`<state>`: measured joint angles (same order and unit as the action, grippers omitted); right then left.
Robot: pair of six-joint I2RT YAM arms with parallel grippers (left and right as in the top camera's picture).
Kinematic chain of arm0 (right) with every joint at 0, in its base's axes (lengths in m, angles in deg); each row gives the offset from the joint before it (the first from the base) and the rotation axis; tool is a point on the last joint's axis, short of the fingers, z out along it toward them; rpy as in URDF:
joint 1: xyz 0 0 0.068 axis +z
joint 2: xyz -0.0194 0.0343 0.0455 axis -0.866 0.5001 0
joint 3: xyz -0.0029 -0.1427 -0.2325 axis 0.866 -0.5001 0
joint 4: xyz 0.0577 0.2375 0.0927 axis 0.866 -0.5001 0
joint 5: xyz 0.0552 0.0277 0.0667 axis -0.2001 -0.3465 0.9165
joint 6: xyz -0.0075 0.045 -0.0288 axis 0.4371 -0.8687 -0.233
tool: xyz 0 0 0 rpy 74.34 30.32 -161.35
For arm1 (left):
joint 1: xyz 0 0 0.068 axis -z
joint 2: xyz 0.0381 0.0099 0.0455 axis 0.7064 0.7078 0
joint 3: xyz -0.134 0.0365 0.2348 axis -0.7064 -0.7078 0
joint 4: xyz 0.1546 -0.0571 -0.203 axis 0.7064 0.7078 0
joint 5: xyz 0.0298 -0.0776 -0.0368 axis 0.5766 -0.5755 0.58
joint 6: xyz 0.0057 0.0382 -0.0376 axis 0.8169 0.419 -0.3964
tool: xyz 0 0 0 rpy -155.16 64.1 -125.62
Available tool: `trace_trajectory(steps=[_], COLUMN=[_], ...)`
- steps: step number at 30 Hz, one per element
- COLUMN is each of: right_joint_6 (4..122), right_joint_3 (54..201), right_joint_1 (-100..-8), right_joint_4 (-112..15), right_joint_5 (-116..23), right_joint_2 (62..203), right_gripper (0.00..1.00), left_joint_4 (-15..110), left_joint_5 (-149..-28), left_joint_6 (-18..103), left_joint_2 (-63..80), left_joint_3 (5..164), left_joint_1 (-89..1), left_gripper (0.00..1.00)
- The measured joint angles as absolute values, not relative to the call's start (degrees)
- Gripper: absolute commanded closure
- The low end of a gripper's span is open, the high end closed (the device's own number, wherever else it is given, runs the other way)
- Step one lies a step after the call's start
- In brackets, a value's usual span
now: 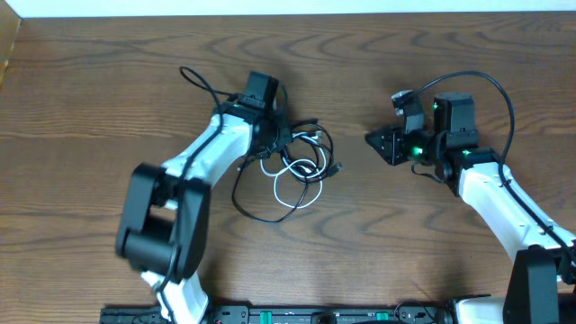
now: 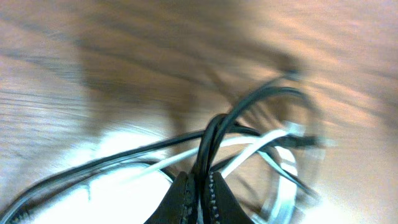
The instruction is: Untangle cables
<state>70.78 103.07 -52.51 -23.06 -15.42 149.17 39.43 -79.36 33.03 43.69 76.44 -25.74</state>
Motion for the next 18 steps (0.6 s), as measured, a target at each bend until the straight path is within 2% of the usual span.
trace_trajectory(steps=[7, 13, 18], right_joint_6=[67.2, 65.8, 65.4], right_joint_3=[103.0, 103.1, 103.1], right_joint_1=[-51.9, -51.7, -49.6], right_joint_4=[-17.0, -16.4, -17.9], right_joint_5=[-11.0, -8.3, -7.8], right_joint_2=[144.3, 141.4, 141.4], right_gripper=[0.71, 0.66, 0.63], left_joint_4=[37.9, 37.6, 32.6], left_joint_5=[-97.8, -109.6, -118.2], left_joint_6=[36.9, 40.3, 41.9], left_joint_2=[31.8, 32.5, 32.6], left_joint_3=[76.5, 76.5, 76.5], left_joint_1=[-25.7, -25.6, -25.6], left_gripper=[0.93, 0.92, 0.92])
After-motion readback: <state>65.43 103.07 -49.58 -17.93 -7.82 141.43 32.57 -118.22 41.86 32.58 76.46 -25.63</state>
